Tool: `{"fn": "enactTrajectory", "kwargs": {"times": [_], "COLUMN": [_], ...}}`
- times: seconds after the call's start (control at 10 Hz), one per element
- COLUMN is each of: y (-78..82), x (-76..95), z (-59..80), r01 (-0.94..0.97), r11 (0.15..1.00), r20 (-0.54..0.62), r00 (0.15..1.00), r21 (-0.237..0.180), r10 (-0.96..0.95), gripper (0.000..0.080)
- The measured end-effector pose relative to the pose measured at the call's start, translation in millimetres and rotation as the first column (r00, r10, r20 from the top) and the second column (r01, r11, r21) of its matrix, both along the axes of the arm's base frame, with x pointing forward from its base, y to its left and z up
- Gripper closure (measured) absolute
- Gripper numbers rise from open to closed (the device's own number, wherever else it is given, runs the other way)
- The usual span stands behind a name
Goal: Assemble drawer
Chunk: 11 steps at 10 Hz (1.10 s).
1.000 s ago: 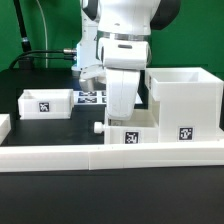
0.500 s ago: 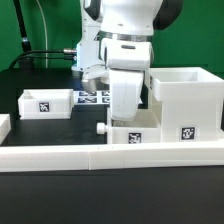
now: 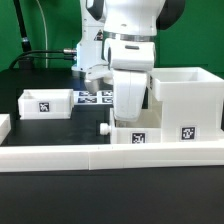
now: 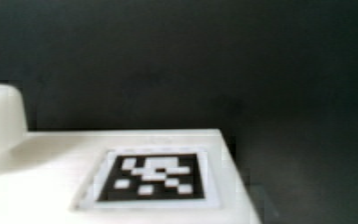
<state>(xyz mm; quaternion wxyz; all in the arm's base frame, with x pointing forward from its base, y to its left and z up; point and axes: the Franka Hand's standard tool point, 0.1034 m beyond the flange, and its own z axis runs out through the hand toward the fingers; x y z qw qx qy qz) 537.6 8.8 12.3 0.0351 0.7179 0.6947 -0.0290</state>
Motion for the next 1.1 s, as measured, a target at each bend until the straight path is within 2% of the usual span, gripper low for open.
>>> {"fn": "enactTrajectory", "kwargs": {"times": [0.2,0.3,0.4,0.5,0.6,0.7,0.8,0.9,1.1], "y": [1.4,-0.4,-1.3,-1.2,-1.1,-1.3,-1.0,-0.7,-4.5], "x": [1.8,1.0,0.7,1.7,2.8,4.0,5.6,6.6,5.8], "z": [1.5,1.0,1.3,2.9,5.0,9.3,16.7,25.2,40.4], "r01": [-0.017,-0.014,-0.012,-0.012,-0.012,-0.009,0.001,0.008,0.016], "r11": [1.000,1.000,1.000,1.000,1.000,1.000,1.000,1.000,0.999], "r20": [-0.012,-0.013,-0.017,-0.019,-0.016,-0.014,-0.012,-0.014,-0.033], "r00": [1.000,1.000,1.000,1.000,1.000,1.000,1.000,1.000,0.999], "r21": [-0.010,-0.010,-0.011,-0.013,-0.013,-0.013,-0.016,-0.019,-0.029], "r10": [0.017,0.013,0.012,0.012,0.012,0.008,-0.001,-0.009,-0.017], "gripper": [0.0757,0.0686,0.0686,0.0489,0.0489,0.0313,0.0313,0.0178,0.0152]}}
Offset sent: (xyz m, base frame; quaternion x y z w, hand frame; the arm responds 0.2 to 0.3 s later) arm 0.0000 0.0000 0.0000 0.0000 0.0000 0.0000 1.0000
